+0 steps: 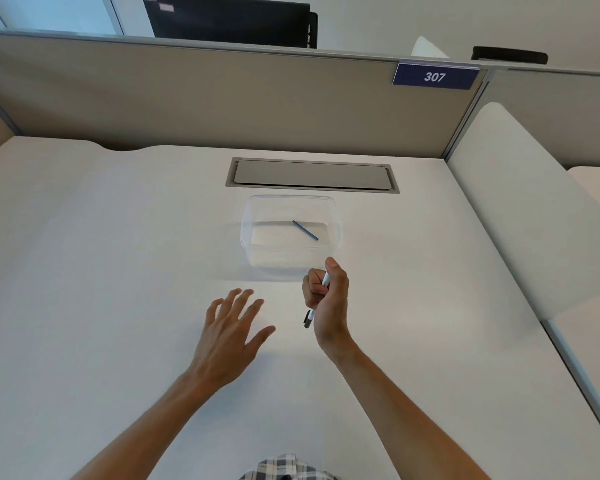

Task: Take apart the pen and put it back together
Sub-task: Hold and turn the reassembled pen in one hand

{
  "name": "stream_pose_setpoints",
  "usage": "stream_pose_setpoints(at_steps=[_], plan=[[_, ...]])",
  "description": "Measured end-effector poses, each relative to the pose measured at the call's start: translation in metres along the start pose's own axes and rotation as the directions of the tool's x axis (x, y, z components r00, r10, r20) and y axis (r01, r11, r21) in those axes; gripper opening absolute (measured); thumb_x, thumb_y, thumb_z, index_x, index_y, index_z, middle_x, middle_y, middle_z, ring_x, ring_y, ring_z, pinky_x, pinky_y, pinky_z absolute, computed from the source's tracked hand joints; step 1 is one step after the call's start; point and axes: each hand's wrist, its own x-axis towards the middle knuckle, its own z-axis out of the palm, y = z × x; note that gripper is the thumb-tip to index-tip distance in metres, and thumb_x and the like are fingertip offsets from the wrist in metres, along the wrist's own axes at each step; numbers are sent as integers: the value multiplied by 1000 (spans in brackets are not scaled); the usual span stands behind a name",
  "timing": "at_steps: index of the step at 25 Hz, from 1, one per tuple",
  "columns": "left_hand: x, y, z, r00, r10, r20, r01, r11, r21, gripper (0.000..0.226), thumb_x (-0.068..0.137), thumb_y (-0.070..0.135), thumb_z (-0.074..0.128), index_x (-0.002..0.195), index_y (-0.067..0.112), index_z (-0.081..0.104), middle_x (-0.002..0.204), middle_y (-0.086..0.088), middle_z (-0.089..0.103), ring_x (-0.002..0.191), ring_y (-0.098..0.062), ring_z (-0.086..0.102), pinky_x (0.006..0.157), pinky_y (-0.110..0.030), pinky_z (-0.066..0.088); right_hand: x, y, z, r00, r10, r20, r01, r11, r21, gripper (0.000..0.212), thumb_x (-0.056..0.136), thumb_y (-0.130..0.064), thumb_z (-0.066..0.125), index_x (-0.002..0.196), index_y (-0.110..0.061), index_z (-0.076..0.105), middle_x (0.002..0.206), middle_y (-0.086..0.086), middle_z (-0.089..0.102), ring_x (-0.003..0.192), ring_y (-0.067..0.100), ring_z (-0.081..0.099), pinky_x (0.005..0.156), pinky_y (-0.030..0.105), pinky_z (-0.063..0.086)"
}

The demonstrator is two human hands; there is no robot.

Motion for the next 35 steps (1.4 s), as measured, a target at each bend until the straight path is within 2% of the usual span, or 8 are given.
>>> stream_pose_setpoints(at_steps=[4,6,10,16,20,24,29,35], plan=[[-4,-24,24,989,-109,103,105,993,45,81,89,68,13,148,17,34,159,-13,24,147,-33,18,115,-52,20,8,15,-9,1000,-6,0,6,996,-88,37,77,-51,33,51,-30,17,49,-13,15,55,15,9,56,35,6],[-8,-32,34,988,-120,100,117,992,36,82,89,70,6,151,20,27,161,-10,19,148,-29,14,117,-50,14,11,21,-13,1000,-5,-8,4,993,-116,36,77,-51,33,50,-33,18,50,-12,15,56,15,9,58,37,6],[-12,-38,45,989,-131,66,131,991,6,74,90,67,12,152,27,19,162,-2,12,149,-22,8,119,-45,8,11,33,-17,999,11,-40,-16,993,-120,40,81,-54,33,53,-31,16,51,-9,15,56,16,9,56,35,7],[-11,-39,47,990,-134,49,134,991,-1,72,90,66,14,152,29,19,162,0,11,149,-20,6,120,-43,6,11,48,-16,998,-5,-70,-8,984,-181,39,84,-53,31,55,-32,14,53,-3,13,56,16,9,56,37,7],[-12,-39,49,991,-132,32,132,991,-10,71,91,65,17,152,29,21,162,0,13,149,-20,8,120,-44,8,7,57,-18,997,-48,-68,29,968,-248,40,87,-51,29,54,-32,16,53,-1,14,53,12,11,54,33,9],[-12,-40,50,991,-130,30,130,991,-3,71,91,65,17,152,29,20,162,0,12,149,-20,7,120,-44,8,8,58,-17,996,-60,-71,40,968,-247,41,88,-49,29,51,-33,17,53,-3,13,52,11,11,54,34,9],[-12,-42,53,991,-132,21,132,991,-3,69,92,65,18,152,31,18,162,1,12,149,-19,8,120,-44,9,2,65,-16,990,-107,-93,84,971,-223,37,87,-46,32,55,-34,17,54,-4,13,54,11,12,54,27,10],[-11,-44,57,991,-137,9,137,991,13,67,92,65,21,151,32,20,162,3,14,149,-20,10,119,-43,8,6,65,-16,987,-128,-101,103,969,-225,37,88,-44,32,55,-37,18,55,2,12,55,13,11,55,31,8]])
